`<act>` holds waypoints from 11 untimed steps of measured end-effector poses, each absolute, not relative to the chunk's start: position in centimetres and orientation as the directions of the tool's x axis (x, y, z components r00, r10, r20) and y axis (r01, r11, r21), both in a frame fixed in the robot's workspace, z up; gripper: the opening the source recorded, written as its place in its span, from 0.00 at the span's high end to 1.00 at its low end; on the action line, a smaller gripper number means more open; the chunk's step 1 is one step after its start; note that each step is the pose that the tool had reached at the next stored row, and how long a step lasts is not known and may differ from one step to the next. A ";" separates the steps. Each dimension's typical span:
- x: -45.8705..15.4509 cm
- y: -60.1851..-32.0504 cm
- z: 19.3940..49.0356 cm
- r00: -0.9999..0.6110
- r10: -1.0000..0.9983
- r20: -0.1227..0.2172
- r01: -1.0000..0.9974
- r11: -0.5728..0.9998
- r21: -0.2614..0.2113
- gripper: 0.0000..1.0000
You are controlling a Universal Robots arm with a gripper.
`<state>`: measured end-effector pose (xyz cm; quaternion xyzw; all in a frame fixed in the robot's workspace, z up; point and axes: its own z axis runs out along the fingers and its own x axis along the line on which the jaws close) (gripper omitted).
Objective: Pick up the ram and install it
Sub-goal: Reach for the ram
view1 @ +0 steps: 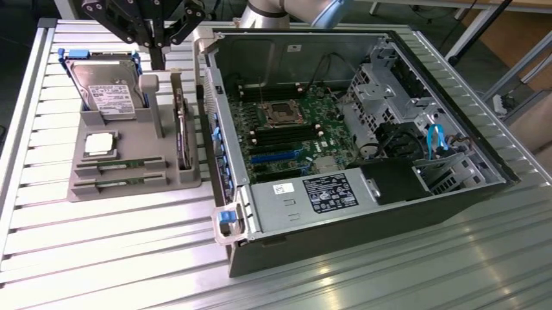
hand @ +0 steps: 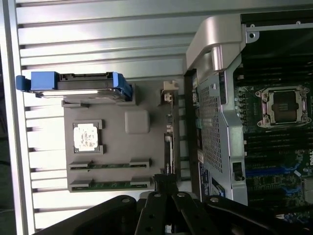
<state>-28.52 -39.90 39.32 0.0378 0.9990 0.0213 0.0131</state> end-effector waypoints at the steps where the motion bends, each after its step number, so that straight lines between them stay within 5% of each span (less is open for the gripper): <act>1: -28.6 -39.9 39.3 -0.997 0.076 -0.025 0.075 0.996 0.044 0.90; 11: -29.2 -39.9 39.3 -0.997 0.076 -0.025 0.075 0.996 0.044 0.90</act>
